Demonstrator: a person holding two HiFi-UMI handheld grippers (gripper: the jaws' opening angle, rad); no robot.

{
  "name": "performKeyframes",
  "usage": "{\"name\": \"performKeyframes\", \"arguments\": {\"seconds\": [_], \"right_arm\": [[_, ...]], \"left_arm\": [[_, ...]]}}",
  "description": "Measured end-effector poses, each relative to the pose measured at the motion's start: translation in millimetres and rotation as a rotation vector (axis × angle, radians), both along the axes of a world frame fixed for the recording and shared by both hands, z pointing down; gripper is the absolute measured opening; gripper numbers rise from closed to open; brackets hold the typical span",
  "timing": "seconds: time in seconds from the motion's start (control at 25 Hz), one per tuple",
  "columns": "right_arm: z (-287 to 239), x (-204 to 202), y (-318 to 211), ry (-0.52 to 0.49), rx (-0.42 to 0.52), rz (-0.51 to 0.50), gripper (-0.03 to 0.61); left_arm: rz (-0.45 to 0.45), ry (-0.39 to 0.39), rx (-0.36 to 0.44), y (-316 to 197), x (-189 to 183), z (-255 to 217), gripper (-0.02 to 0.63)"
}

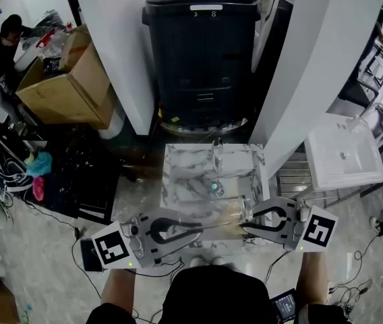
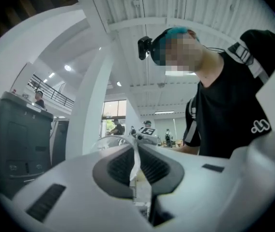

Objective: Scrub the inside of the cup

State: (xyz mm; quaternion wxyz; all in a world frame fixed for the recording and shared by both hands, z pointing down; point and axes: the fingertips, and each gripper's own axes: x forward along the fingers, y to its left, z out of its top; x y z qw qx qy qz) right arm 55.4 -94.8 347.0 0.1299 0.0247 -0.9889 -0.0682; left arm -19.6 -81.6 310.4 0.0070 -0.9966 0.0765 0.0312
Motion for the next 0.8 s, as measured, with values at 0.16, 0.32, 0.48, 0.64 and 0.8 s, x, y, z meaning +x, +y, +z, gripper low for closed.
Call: {"name": "performKeyframes", "arguments": {"seconds": [0.16, 0.32, 0.48, 0.64, 0.8], "right_arm": [[-8.3, 2.2, 19.2, -0.011, 0.008, -0.021, 0.052], [-24.0, 9.5, 19.8, -0.034, 0.048, -0.009, 0.029], [-9.3, 4.5, 3.6, 0.037, 0.088, 0.039, 0.011], [3.4, 1.1, -7.3, 0.042, 0.045, 0.087, 0.009], [-10.6, 3.2, -1.4, -0.029, 0.033, 0.096, 0.009]], "left_arm": [[-0.051, -0.037, -0.023, -12.2, 0.1, 7.8, 0.028], [-0.039, -0.033, -0.036, -6.1, 3.2, 10.9, 0.028], [-0.065, -0.040, -0.060, -10.5, 7.3, 20.3, 0.028], [-0.106, -0.019, -0.066, -23.4, 11.2, 29.9, 0.028], [-0.156, -0.004, -0.108, -30.9, -0.3, 30.7, 0.028]]}}
